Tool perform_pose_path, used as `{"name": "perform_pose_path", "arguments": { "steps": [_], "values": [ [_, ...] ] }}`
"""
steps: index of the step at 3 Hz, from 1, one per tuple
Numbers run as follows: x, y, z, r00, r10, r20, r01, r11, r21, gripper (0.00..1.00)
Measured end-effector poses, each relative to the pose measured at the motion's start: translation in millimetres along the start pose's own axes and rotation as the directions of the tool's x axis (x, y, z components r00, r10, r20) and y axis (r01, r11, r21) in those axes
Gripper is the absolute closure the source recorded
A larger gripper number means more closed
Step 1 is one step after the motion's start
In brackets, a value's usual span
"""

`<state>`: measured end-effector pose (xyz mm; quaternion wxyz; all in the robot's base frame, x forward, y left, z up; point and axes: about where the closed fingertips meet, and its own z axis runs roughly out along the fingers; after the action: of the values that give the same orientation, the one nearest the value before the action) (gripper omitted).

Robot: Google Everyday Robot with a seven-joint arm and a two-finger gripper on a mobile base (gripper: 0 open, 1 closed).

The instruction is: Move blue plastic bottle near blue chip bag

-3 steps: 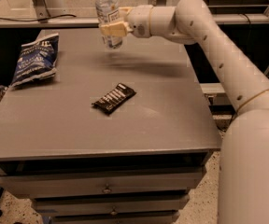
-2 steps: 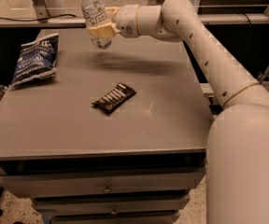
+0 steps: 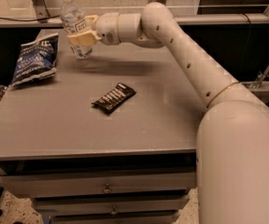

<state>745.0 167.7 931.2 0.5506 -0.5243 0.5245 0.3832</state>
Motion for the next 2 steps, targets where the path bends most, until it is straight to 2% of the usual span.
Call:
{"name": "perform_pose_path", "arguments": {
  "steps": [2],
  "values": [
    [-19.2,30.1,50.5,0.993,0.091,0.074,-0.084,0.992,-0.094,1.0]
  ]
}}
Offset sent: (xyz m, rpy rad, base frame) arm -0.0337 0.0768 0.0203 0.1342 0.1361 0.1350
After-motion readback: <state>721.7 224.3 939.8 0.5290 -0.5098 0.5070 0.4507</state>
